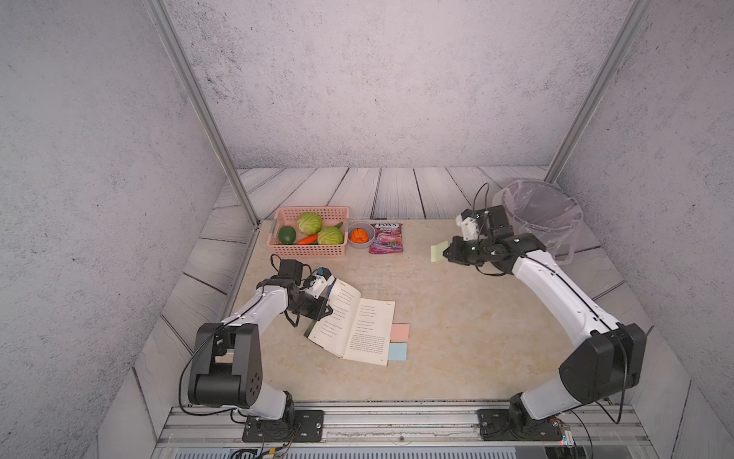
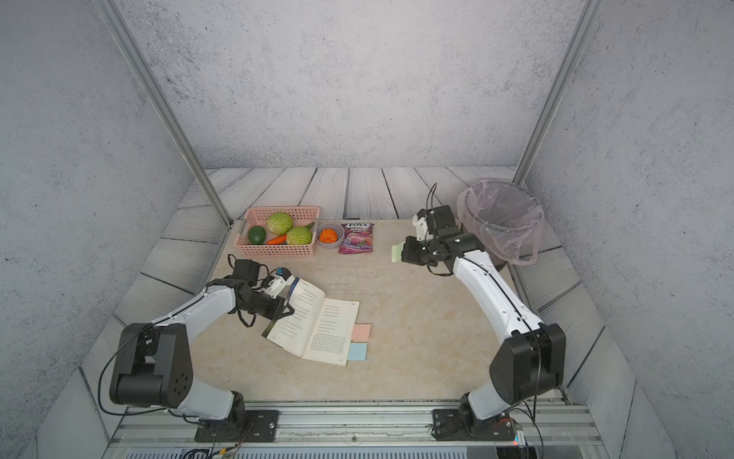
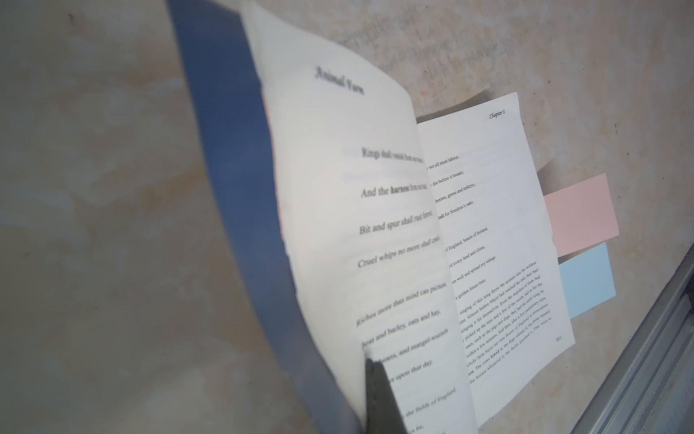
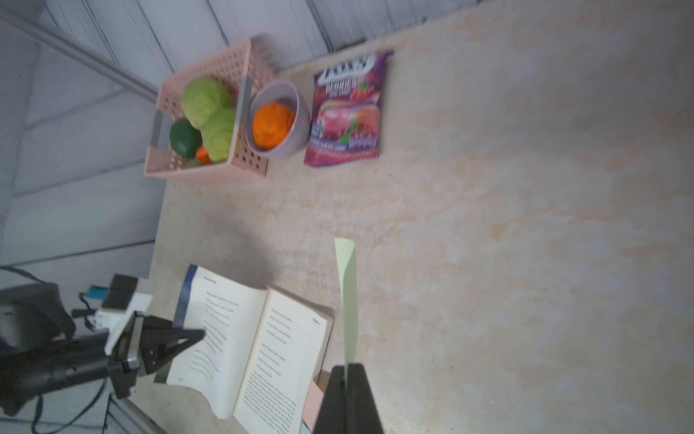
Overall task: Peel off the used sticky note
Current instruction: Tear off the note from the book, then place the note in the trash bin.
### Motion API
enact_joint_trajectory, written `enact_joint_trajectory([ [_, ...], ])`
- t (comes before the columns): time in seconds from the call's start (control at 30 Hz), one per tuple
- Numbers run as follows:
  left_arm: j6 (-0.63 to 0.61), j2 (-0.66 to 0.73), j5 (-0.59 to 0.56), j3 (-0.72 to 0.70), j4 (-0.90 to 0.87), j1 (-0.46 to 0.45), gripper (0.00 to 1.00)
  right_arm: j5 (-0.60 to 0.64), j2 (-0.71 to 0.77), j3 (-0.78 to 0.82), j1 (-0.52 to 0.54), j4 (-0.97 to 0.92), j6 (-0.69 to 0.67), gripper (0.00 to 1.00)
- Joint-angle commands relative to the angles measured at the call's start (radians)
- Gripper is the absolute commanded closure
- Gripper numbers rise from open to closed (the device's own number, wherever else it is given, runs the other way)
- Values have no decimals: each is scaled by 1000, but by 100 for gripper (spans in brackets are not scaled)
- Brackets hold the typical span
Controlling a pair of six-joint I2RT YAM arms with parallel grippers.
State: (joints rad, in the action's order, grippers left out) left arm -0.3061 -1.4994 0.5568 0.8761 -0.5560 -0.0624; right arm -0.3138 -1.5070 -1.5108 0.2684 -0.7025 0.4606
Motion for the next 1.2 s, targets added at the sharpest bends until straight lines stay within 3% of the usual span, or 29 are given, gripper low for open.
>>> enact_joint_trajectory([
  [0.0, 0, 2, -121, -26, 1, 15, 100, 49, 55, -96, -72, -81, 58, 100],
  [0.17, -1, -1, -114, -25, -1, 29, 100, 74, 43, -286, -243, -96, 133, 100],
  [0.4, -7, -7, -79, -20, -13, 30, 100, 170, -154, -581, -441, -177, 155, 100],
  [0.7, -11, -1, -67, -18, -18, 32, 100, 230, -492, -962, -502, -315, 94, 99],
  [0.77, -11, 5, -68, -20, -16, 33, 100, 233, -533, -987, -503, -328, 84, 97],
  [1.1, -13, 16, -69, -22, -13, 35, 100, 247, -565, -1023, -514, -309, 54, 47],
  [1.17, -13, 15, -69, -23, -14, 35, 100, 226, -544, -1020, -514, -301, 63, 42],
])
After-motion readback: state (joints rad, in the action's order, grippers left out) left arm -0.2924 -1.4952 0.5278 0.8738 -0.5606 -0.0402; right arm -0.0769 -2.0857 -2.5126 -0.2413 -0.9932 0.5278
